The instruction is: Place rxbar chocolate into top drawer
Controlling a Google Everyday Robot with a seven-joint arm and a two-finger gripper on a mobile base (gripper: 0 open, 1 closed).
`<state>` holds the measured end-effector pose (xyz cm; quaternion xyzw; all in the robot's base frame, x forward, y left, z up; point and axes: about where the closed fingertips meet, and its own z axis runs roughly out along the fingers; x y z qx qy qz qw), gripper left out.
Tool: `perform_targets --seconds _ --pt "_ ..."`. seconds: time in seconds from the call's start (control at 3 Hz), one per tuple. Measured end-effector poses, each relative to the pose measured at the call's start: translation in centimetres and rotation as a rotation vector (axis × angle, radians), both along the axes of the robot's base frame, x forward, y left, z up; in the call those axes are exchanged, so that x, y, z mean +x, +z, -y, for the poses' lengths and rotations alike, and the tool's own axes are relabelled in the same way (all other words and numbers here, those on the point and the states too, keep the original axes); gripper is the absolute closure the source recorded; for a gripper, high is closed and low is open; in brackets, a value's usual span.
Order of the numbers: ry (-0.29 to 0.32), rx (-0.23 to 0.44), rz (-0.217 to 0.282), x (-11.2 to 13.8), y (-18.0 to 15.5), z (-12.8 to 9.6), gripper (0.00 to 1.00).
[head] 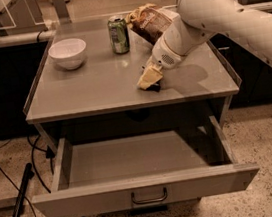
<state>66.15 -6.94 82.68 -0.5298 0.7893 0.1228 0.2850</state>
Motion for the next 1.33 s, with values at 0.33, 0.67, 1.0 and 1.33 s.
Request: perform_targets --seconds 0.33,0.67,1.0,1.33 --pt "0.016 -0.002 -0.003 -0.9 1.7 -0.6 1.0" --pt "0.015 0.001 -0.003 -1.1 1.8 -0.5 1.0" --pt "0.008 0.015 0.004 -3.1 3.5 -0.2 1.0" --pt "0.023 0.047 0.027 -7.7 6.3 0.0 1.0"
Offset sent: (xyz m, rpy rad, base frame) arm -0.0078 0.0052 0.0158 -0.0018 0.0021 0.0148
